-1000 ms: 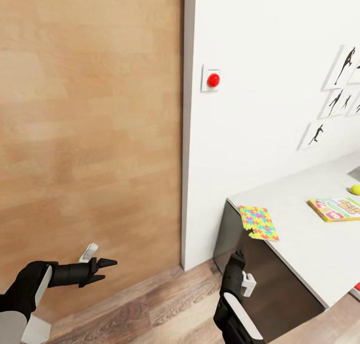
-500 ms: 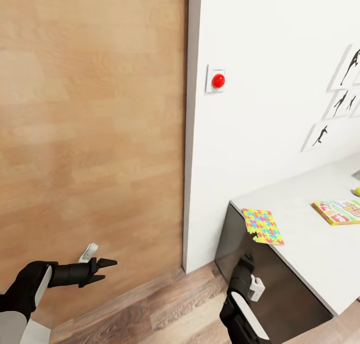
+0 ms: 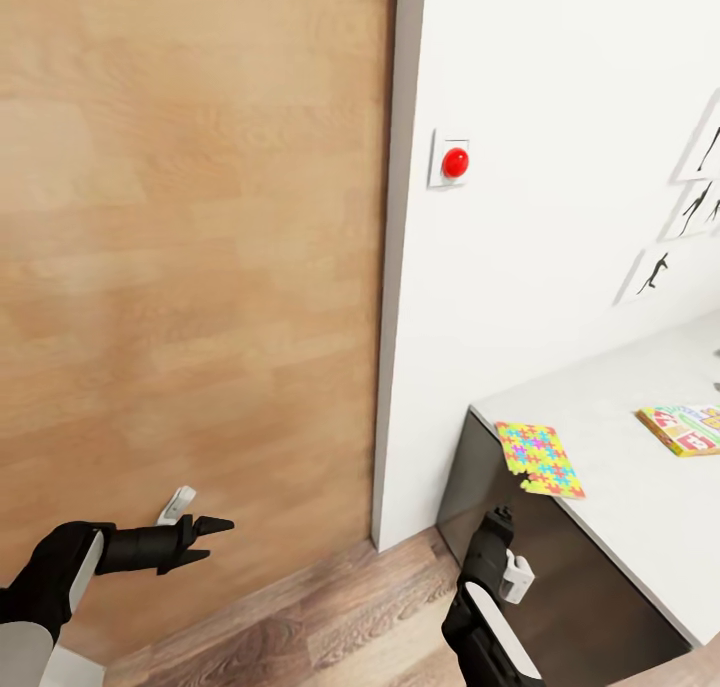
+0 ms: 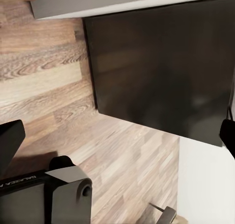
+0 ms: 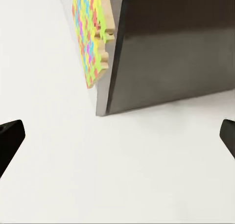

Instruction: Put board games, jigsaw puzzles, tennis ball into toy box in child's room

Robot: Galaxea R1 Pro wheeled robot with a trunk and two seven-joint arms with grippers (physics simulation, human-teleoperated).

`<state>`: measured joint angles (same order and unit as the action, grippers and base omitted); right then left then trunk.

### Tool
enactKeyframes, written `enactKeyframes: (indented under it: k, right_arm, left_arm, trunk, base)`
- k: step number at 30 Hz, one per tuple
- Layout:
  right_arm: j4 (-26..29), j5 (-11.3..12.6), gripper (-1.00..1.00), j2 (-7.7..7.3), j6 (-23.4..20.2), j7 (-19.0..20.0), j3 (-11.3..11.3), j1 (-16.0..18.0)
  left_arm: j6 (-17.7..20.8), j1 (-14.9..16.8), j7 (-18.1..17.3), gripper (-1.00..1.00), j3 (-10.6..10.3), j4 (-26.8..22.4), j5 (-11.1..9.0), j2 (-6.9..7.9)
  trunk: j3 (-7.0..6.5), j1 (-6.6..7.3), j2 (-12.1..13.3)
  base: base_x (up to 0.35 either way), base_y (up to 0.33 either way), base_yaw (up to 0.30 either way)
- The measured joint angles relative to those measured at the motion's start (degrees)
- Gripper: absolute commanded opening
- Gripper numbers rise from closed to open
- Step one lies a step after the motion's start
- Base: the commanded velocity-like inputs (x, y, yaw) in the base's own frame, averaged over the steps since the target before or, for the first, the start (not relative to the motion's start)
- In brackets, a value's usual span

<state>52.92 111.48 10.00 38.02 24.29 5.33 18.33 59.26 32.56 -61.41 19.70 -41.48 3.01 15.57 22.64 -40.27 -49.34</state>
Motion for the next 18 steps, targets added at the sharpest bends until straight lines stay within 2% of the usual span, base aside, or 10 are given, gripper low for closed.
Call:
enactKeyframes:
  k: [6, 10, 18]
  right_arm:
    - [0.1, 0.0, 1.00, 0.00, 0.9, -0.1, -0.1, 0.0]
    - [0.1, 0.0, 1.00, 0.00, 2.7, -0.4, -0.1, 0.0]
    - [0.1, 0.1, 1.00, 0.00, 3.4, -1.7, -0.2, 0.0]
  left_arm:
    - [-0.1, 0.0, 0.0, 1.00, 0.0, 0.0, 0.0, -0.06]
    - [-0.1, 0.0, 0.0, 1.00, 0.0, 0.0, 0.0, -0.08]
    - [-0.2, 0.0, 0.0, 1.00, 0.0, 0.0, 0.0, -0.08]
  trunk:
    - [0.00, 0.00, 0.0]
    - [0.00, 0.00, 0.0]
    - [0.00, 0.00, 0.0]
  base:
    - [0.001, 0.068, 0.000]
    - [0.000, 0.013, 0.000]
    - [0.001, 0.002, 0.000]
